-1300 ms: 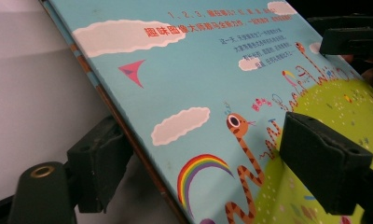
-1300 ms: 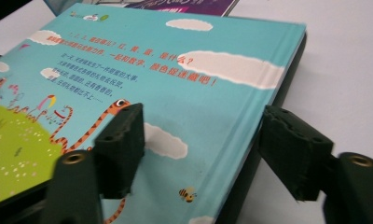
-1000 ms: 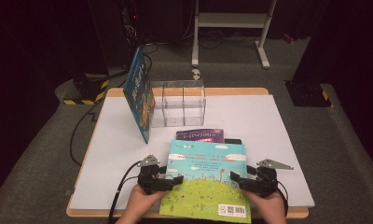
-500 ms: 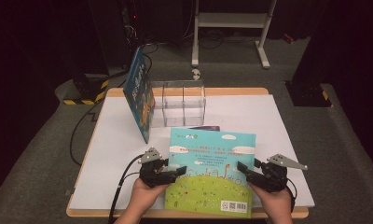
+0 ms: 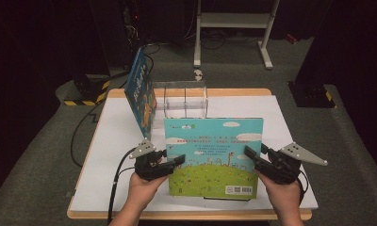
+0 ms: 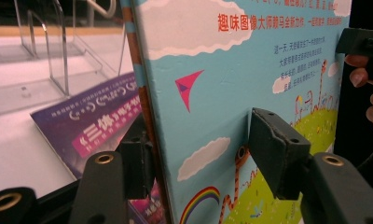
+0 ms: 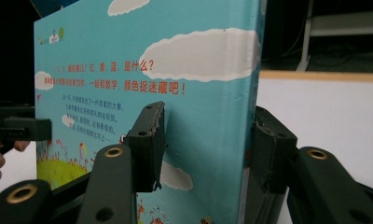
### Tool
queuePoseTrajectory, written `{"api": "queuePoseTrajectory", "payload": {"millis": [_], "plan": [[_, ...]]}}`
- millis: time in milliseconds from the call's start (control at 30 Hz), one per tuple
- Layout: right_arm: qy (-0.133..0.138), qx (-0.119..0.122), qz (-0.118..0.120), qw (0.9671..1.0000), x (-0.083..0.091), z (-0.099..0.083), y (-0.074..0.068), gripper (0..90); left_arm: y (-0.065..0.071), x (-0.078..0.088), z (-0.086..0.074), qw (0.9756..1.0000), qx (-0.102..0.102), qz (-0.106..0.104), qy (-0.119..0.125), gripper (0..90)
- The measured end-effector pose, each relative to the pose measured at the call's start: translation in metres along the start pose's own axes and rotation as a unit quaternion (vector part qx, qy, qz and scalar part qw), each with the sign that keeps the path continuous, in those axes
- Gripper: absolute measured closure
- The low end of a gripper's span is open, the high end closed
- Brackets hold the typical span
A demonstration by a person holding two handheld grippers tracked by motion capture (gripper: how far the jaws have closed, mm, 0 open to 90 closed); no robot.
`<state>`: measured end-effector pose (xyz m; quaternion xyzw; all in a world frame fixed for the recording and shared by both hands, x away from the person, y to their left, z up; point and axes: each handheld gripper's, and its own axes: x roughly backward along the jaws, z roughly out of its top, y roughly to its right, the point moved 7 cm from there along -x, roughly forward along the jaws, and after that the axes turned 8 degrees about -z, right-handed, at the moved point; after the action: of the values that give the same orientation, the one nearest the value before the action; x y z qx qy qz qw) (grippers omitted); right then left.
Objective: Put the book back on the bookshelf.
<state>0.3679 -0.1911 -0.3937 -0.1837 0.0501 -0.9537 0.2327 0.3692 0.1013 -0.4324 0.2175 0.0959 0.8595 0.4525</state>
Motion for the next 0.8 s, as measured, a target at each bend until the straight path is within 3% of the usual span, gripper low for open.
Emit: {"api": "queuePoseTrajectory", "payload": {"millis": [167,300,567,800], "plan": [[0.020,0.008,-0.001,0.9998,-0.003,0.014,-0.003,51.5,-0.004,0.003,0.015,0.9997,-0.015,0.012,0.016,46.0],[0.031,0.014,-0.002,0.9994,-0.006,0.022,-0.005,51.0,-0.009,0.003,0.026,0.9986,-0.039,0.025,0.025,45.9],[0.042,0.014,-0.010,0.9990,-0.027,0.031,0.000,50.6,-0.026,-0.006,0.038,0.9969,-0.048,0.038,0.049,44.3],[0.061,0.023,-0.016,0.9977,-0.037,0.046,-0.001,50.3,-0.036,-0.009,0.055,0.9936,-0.065,0.044,0.081,43.0]]}}
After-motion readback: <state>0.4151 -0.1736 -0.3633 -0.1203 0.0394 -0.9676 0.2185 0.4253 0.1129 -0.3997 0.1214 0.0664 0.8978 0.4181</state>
